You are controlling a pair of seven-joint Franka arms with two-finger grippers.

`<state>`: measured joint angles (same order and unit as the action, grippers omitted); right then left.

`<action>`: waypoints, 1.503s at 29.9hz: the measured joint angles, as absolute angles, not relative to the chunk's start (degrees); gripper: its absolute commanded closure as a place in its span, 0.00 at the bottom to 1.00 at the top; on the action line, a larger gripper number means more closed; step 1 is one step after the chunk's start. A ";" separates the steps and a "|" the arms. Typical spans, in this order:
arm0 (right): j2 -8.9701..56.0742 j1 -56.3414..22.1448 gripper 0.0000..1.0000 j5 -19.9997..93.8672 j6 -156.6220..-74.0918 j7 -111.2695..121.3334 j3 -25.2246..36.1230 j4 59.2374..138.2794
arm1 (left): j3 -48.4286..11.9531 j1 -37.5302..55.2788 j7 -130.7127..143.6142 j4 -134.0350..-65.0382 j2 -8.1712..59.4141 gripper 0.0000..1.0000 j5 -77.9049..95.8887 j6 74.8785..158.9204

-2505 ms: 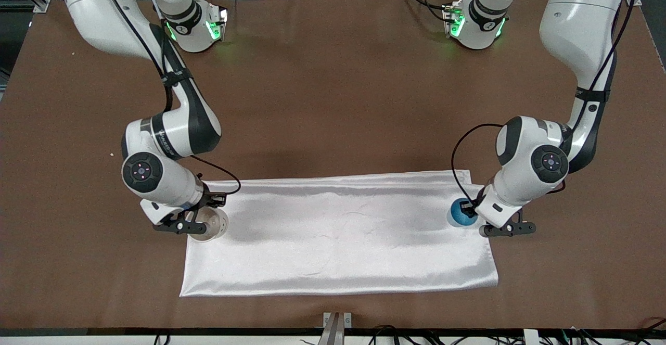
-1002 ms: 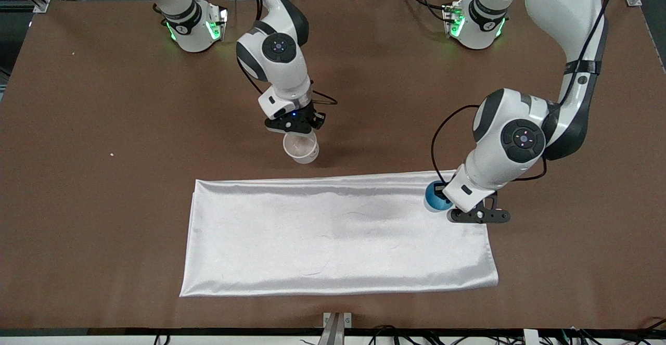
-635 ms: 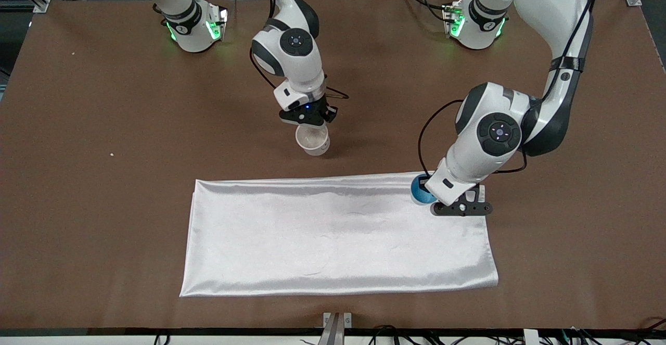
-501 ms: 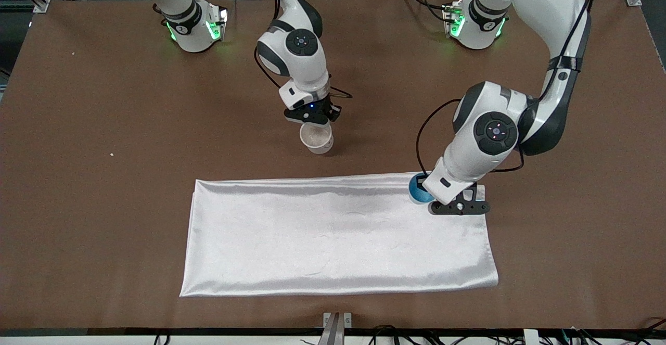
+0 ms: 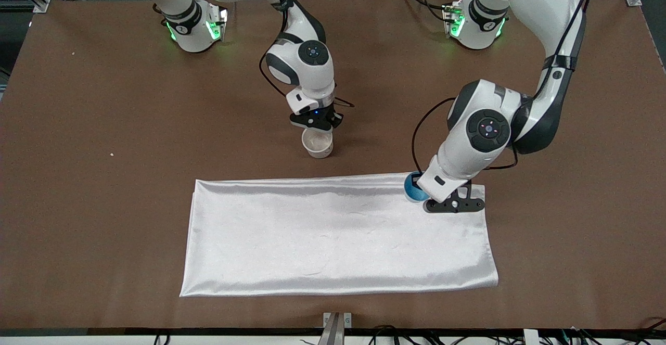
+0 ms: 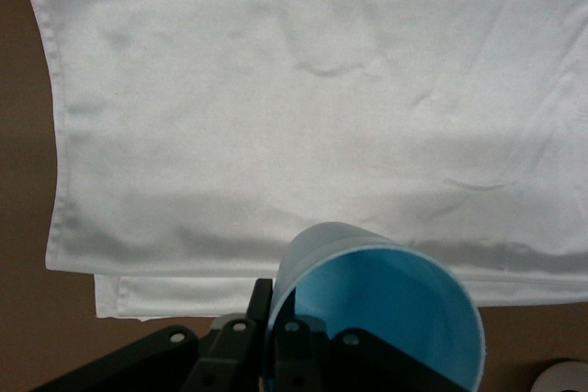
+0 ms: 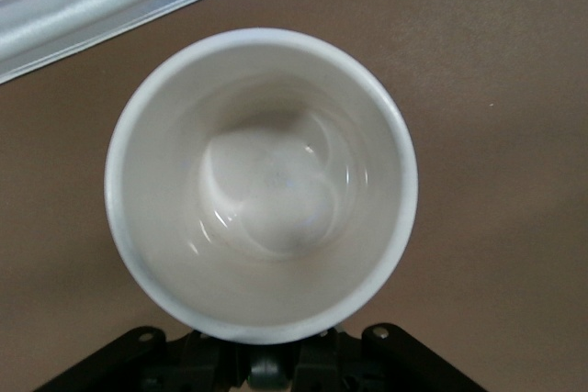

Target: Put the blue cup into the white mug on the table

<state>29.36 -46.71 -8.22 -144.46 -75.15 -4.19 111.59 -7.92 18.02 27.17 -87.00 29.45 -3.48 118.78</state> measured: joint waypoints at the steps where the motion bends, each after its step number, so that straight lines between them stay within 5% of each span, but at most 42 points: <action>1: 29.43 -46.71 0.00 -8.22 -144.45 -75.29 -4.13 111.40 | -7.92 18.12 27.37 -87.00 29.45 1.00 -3.48 118.78; 11: 29.18 -46.70 0.00 -8.23 -143.63 -76.24 -3.78 109.61 | -7.92 18.97 28.14 -87.00 29.45 1.00 -3.48 118.65; 26: 26.80 -43.41 0.00 -8.31 -130.98 -72.22 -3.08 100.80 | -7.93 20.61 30.29 -87.00 29.45 1.00 -3.48 118.62; 45: 28.05 -16.92 0.00 -8.30 -130.98 -26.65 -2.67 100.39 | -7.98 29.32 43.39 -87.00 29.45 1.00 -3.48 117.08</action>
